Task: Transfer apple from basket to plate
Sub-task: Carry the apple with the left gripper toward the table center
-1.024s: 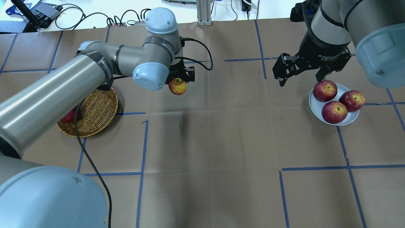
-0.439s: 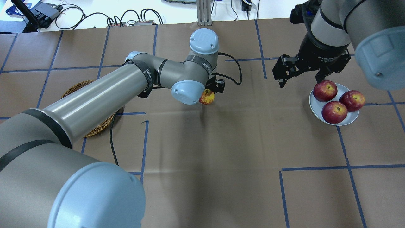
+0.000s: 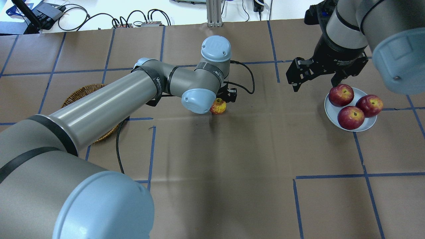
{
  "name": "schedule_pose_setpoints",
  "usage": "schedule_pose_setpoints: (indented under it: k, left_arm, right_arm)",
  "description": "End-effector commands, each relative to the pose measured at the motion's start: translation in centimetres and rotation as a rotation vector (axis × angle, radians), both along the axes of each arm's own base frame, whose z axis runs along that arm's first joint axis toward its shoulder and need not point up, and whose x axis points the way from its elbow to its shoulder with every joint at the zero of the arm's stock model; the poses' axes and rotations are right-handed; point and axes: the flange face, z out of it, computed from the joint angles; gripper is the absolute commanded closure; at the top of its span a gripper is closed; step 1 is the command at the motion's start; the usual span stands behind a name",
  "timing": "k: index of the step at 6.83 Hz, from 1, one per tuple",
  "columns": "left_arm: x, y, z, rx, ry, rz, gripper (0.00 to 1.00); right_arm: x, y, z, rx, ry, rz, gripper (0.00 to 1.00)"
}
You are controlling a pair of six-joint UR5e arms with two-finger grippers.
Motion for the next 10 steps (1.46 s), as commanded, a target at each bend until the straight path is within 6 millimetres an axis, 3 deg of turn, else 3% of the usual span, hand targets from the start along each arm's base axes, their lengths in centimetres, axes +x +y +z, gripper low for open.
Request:
schedule_pose_setpoints:
  k: [1,5,6,7,8,9,10]
  left_arm:
    - [-0.1,0.6,-0.5,0.016,-0.004,-0.004,0.38]
    - [-0.1,1.5,-1.0,0.044,0.025,-0.004,0.36]
    - [-0.1,1.6,-1.4,0.048,0.019,-0.004,0.19]
    - [-0.1,1.6,-0.5,0.037,0.029,-0.004,0.01]
    - [-0.1,1.7,0.0,0.035,0.030,-0.006,0.01]
    - [0.3,1.6,2.3,0.009,0.039,-0.005,0.01]
    - [1.9,1.8,8.0,-0.016,0.048,0.005,0.00]
  right_arm:
    - [0.1,0.0,0.0,-0.001,0.000,0.001,0.00]
    - [0.0,0.0,0.0,-0.001,0.000,0.000,0.00]
    - [0.0,0.0,0.0,-0.001,0.000,0.000,0.00]
    - [0.0,0.0,0.0,-0.003,0.000,0.000,0.00]
    - [0.0,0.0,0.0,-0.003,0.000,0.000,0.00]
    - [0.1,0.0,0.0,-0.003,0.000,0.001,0.00]
    - [0.0,-0.1,0.0,-0.001,0.000,0.000,0.00]
